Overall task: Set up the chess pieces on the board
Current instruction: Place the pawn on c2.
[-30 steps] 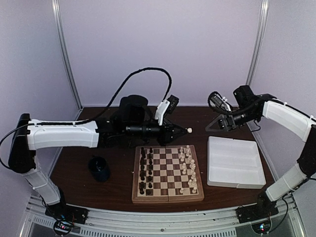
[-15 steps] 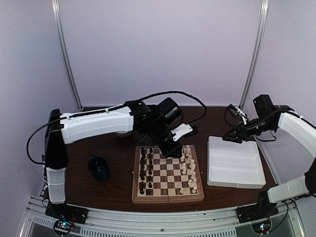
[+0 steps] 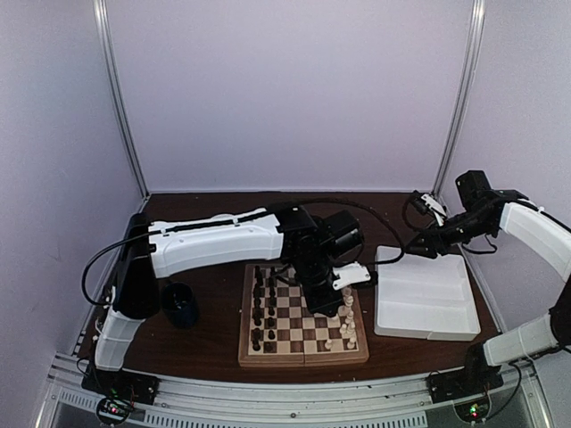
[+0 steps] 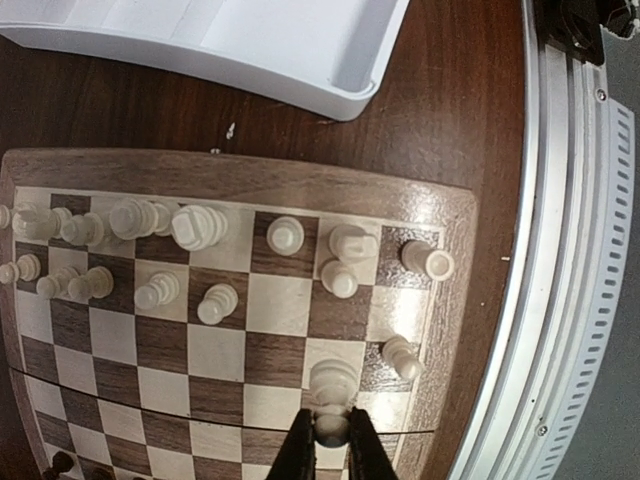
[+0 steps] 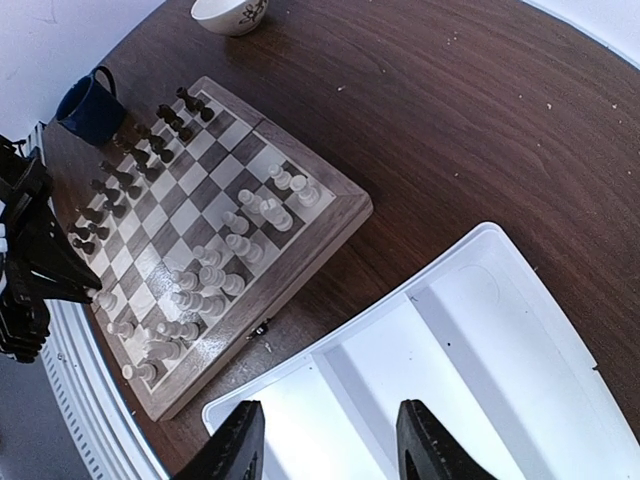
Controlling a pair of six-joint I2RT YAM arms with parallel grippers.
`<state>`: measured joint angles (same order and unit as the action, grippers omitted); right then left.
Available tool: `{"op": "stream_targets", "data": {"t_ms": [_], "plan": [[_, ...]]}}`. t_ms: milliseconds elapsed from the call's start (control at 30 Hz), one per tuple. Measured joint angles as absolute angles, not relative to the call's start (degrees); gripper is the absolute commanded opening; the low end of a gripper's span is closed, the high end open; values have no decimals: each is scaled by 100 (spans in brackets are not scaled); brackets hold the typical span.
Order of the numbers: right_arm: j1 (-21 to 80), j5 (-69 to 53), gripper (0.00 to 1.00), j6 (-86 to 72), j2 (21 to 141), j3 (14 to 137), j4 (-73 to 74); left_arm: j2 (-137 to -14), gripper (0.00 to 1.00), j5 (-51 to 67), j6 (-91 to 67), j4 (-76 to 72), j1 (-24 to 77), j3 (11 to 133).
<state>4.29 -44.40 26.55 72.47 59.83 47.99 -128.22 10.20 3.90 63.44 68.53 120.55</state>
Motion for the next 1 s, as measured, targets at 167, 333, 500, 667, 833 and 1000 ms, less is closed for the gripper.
{"op": "stream_targets", "data": {"t_ms": [167,333,500,667,833,1000], "plan": [[427,-4305,49,2652,7297,5983,4781,-13074,0,1000,423,6431,6853,12239],[425,-4250,49,2652,7299,5983,4777,-13316,0,921,432,6458,6853,12352],[425,-4233,49,2652,7299,5983,4777,-13458,0,873,443,6479,6853,12473],[425,-4233,49,2655,7308,5983,4777,-13535,0,856,445,6482,6853,12562],[425,-4233,49,2659,7332,5983,4777,-13640,0,849,445,6479,6853,12613],[425,-4235,49,2659,7338,5983,4777,-13701,0,803,445,6479,6853,12613]]}}
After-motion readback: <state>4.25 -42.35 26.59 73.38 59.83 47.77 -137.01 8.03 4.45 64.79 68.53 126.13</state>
